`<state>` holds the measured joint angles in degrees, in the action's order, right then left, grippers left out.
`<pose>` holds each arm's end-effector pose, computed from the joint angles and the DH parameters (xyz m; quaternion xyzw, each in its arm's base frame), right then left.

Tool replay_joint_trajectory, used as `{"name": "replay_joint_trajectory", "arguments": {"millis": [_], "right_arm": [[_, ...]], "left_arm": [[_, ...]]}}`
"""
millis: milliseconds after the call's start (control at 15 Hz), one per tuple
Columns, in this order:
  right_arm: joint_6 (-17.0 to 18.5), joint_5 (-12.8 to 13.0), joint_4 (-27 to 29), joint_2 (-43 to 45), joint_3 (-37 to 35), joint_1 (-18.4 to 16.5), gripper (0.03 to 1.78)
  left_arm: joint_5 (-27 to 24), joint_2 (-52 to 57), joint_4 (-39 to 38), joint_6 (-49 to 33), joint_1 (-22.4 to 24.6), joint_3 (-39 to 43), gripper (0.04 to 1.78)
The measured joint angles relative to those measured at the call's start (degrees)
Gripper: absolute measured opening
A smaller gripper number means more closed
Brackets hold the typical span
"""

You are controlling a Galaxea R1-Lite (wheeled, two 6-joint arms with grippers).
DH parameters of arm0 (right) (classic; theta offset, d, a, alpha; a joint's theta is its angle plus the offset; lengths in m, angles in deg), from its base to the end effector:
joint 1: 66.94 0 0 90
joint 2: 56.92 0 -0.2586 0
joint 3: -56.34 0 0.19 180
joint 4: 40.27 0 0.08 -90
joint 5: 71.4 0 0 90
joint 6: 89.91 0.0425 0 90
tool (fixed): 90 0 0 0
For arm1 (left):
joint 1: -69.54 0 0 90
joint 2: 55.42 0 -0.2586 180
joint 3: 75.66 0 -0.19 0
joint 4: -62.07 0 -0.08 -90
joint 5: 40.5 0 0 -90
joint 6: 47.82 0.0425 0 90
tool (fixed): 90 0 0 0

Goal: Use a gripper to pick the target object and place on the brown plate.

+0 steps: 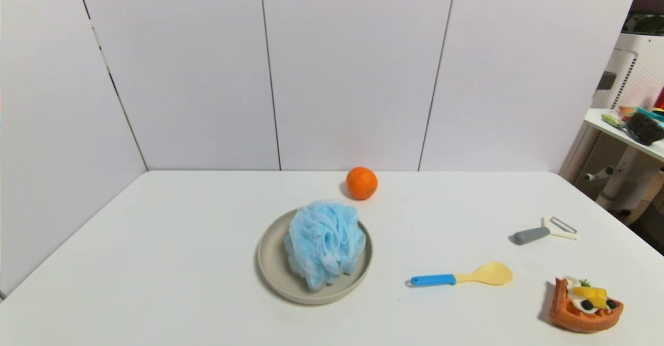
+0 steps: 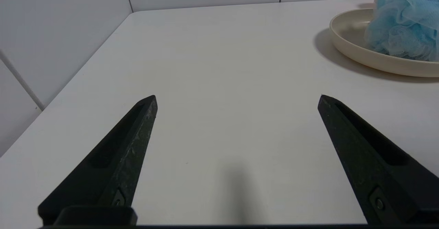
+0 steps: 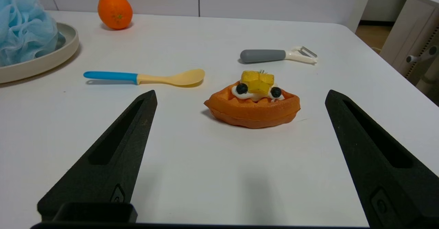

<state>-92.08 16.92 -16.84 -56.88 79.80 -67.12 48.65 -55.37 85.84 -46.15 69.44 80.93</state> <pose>0.0381 0.0011 0.0757 -0.0189 -0.0009 0.0131 0.9997 0.0382 -0.0007 0.0748 0.0146 0.0026 -0.0083 0.9999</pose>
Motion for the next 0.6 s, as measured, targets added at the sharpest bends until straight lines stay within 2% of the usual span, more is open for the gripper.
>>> {"name": "replay_joint_trajectory", "arguments": {"millis": [467, 600], "right_arm": [[0.22, 1.11, -0.05, -0.02, 0.0, -0.02, 1.69], [1.57, 1.33, -0.05, -0.02, 0.0, -0.02, 1.69]], "left_arm": [[0.04, 0.0, 0.0, 0.0, 0.0, 0.0, 1.69], [0.01, -0.02, 0.02, 0.0, 0.0, 0.0, 1.69]]}}
